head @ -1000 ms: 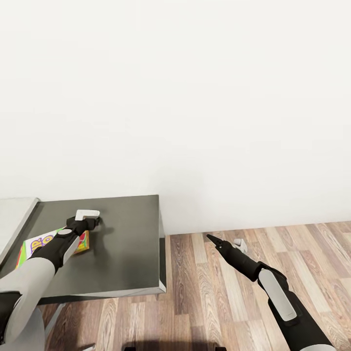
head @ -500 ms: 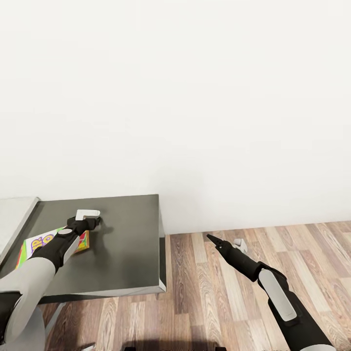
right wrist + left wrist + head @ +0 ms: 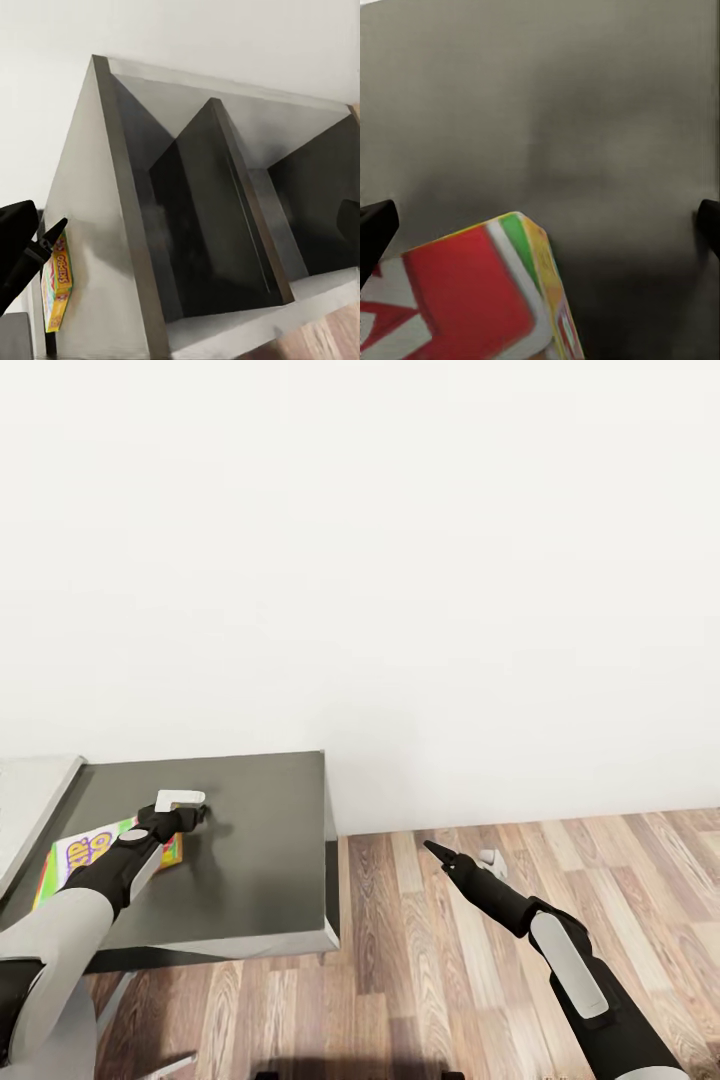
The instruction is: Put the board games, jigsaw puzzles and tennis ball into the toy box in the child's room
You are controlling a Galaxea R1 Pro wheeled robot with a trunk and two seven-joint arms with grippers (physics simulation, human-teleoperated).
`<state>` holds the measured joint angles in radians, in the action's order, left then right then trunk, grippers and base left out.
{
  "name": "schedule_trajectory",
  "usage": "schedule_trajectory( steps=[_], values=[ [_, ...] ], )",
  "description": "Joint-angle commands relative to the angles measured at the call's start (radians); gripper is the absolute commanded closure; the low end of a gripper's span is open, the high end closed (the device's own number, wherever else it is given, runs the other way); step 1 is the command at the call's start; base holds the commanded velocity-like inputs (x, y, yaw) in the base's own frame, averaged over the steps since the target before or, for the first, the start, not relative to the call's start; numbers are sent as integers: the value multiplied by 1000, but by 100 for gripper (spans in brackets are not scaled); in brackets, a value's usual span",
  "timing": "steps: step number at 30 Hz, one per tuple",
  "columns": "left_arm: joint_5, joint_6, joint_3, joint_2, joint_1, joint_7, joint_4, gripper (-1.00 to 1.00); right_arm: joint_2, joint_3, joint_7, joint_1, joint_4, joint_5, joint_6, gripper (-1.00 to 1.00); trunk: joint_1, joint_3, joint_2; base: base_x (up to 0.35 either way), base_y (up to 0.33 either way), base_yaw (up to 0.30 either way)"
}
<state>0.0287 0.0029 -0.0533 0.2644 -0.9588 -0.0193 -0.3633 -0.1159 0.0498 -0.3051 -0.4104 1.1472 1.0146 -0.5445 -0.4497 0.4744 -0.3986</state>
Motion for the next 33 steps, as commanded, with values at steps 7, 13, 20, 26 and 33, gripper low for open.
schedule_trajectory(
  steps=[7,13,20,26,33],
  values=[
    [3,1,-7,0,0,-1,29,-100,-1,1,0,0,0,4,-3,-100,0,2,-1,-50,-78,0],
    [4,0,-8,-1,0,-1,26,-100,-1,1,0,0,0,4,-3,-100,0,2,-1,-2,-88,0],
    [5,1,-7,-1,0,-1,26,-100,-1,1,0,0,0,4,-3,-100,0,2,-1,2,-68,0],
    [5,-1,-7,0,0,0,25,-100,-1,1,0,0,0,3,-3,-100,0,2,-1,110,108,0],
    [5,9,66,3,-1,3,23,-100,-1,1,0,0,0,4,-3,-100,0,2,-1,20,19,0]
  ],
)
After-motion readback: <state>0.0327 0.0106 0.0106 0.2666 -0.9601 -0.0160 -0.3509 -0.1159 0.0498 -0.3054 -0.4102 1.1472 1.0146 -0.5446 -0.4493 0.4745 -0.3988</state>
